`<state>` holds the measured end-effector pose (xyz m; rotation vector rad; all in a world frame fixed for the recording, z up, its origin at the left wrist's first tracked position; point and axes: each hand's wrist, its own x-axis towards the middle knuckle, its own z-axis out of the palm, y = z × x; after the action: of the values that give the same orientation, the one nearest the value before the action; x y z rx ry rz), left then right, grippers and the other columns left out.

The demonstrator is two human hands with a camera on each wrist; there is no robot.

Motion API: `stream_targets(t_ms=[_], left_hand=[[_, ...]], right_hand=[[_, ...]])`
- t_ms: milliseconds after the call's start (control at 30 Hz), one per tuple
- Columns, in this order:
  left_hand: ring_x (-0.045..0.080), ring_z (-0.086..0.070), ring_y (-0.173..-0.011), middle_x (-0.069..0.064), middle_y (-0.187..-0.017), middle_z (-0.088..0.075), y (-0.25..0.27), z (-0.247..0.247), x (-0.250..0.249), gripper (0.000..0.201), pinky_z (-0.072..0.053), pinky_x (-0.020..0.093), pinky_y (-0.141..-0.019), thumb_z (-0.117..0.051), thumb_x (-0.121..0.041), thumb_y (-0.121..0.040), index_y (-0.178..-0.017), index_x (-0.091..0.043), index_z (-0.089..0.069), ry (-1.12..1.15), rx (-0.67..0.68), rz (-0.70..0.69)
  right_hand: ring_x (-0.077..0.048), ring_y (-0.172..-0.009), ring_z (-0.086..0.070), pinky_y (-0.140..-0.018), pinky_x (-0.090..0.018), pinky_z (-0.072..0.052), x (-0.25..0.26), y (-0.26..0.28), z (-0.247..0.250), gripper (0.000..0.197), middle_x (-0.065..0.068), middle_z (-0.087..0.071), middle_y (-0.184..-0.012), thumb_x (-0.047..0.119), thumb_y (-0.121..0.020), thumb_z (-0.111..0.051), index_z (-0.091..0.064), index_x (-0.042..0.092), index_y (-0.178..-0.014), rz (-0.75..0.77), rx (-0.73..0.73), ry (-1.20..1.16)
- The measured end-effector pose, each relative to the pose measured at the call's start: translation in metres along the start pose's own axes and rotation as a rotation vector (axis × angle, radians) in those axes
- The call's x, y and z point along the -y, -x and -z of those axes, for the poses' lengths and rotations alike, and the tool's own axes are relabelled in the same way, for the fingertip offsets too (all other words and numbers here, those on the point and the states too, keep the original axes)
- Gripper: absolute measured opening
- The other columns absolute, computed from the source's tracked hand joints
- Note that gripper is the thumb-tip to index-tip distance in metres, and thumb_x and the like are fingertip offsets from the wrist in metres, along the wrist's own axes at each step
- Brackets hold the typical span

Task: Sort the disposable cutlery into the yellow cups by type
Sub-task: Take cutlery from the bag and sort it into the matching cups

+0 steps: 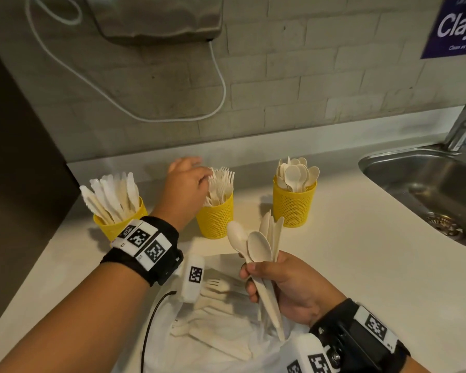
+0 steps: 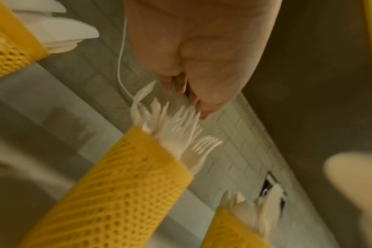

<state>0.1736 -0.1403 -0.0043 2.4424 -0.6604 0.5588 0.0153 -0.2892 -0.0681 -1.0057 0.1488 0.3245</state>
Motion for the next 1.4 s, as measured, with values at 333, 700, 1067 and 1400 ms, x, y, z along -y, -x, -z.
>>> stream_targets(t_ms=[333,700,1067,1400], left_hand=[[0.008,-0.055,-0.059,0.001,-0.085,-0.059,0.066,0.004,-0.058,0.045,-0.044,0.026,-0.052,-0.075,-0.01,-0.074,-0.102,-0.036,-0.051,0.706,0.543,0.291],[0.015,-0.059,-0.051,0.002,-0.066,-0.063,0.056,-0.009,-0.074,0.01,-0.052,0.032,-0.06,-0.064,-0.008,-0.081,-0.079,-0.017,-0.06,0.613,0.504,0.204],[0.011,-0.059,-0.085,-0.006,-0.09,-0.056,-0.042,0.006,-0.11,0.032,-0.057,0.023,-0.068,-0.047,0.002,-0.085,-0.089,-0.029,-0.056,0.962,0.025,0.094],[0.024,-0.051,-0.114,0.011,-0.133,-0.048,-0.094,-0.053,-0.144,0.044,-0.038,0.025,-0.083,-0.045,-0.013,-0.092,-0.135,-0.015,-0.039,0.362,0.139,-0.132]], right_hand=[[-0.016,-0.055,-0.061,-0.053,-0.024,-0.052,0.009,0.0,-0.007,0.015,-0.009,-0.066,-0.072,-0.005,-0.087,-0.054,-0.063,0.005,-0.095,0.069,-0.037,0.016],[-0.01,-0.055,-0.062,-0.05,-0.022,-0.051,0.014,0.012,0.004,0.034,-0.002,-0.067,-0.07,0.022,-0.073,-0.065,-0.061,0.009,-0.103,0.181,-0.101,0.096],[-0.02,-0.055,-0.058,-0.054,-0.03,-0.048,0.021,0.032,0.046,0.021,-0.008,-0.064,-0.069,0.028,-0.081,-0.058,-0.058,0.012,-0.095,0.309,-0.363,-0.263],[-0.02,-0.054,-0.057,-0.053,-0.03,-0.048,0.023,0.043,0.06,0.013,-0.008,-0.06,-0.065,0.023,-0.091,-0.054,-0.058,0.011,-0.093,0.34,-0.433,-0.298]])
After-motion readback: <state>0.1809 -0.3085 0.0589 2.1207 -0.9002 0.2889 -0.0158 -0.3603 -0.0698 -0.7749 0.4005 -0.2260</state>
